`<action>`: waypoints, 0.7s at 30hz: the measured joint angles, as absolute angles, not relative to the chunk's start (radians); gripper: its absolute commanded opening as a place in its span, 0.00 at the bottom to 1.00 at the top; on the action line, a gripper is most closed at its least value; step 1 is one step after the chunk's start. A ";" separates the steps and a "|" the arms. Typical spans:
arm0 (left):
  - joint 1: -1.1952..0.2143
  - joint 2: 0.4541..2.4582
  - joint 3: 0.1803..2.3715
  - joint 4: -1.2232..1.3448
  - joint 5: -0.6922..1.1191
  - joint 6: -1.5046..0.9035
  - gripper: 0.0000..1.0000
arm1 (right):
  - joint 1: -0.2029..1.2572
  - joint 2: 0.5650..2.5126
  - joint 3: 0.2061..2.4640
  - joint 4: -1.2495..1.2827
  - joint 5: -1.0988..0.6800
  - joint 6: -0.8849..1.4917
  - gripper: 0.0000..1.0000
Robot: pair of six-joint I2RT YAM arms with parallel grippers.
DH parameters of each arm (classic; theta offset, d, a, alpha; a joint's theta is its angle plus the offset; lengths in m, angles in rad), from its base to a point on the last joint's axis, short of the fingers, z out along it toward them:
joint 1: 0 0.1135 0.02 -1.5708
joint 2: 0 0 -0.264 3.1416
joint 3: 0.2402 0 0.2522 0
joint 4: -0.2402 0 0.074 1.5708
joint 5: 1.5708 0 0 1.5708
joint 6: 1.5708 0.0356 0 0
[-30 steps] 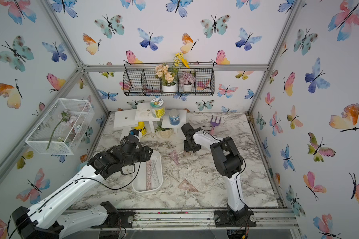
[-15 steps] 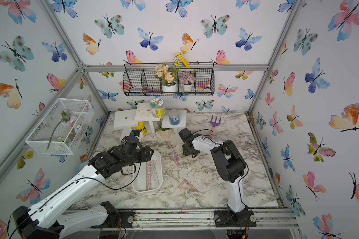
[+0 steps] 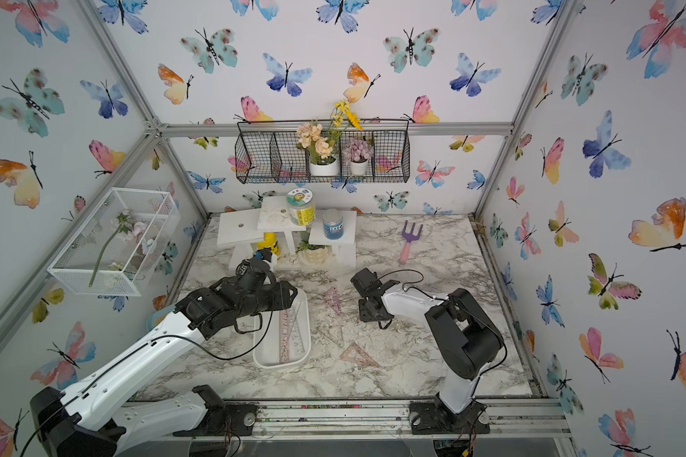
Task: Put the scattered rulers into the storage box
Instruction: Move the ruler to the center of the board.
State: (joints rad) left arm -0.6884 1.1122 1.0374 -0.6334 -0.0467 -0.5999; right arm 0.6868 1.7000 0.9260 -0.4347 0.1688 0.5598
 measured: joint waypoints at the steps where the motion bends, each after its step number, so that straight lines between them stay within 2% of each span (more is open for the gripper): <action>1: -0.688 1.116 1.037 -0.632 -0.043 -0.600 0.53 | 0.687 1.674 0.897 -0.436 0.167 0.568 0.39; 10: -0.696 1.202 1.001 -0.566 0.027 -0.602 0.51 | 0.687 1.579 0.798 -0.442 0.164 0.606 0.42; 16: -0.764 1.341 0.991 -0.497 0.078 -0.614 0.50 | 0.687 1.558 0.811 -0.479 0.152 0.626 0.52; 21: -0.820 1.465 1.023 -0.446 0.110 -0.631 0.49 | 0.687 1.447 0.848 -0.542 0.164 0.654 0.61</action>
State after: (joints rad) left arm -0.8200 1.4654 1.0233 -0.4458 0.1097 -0.6308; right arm 0.6868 1.4471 0.8478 -0.5423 0.1642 0.6537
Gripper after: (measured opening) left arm 0.492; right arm 0.581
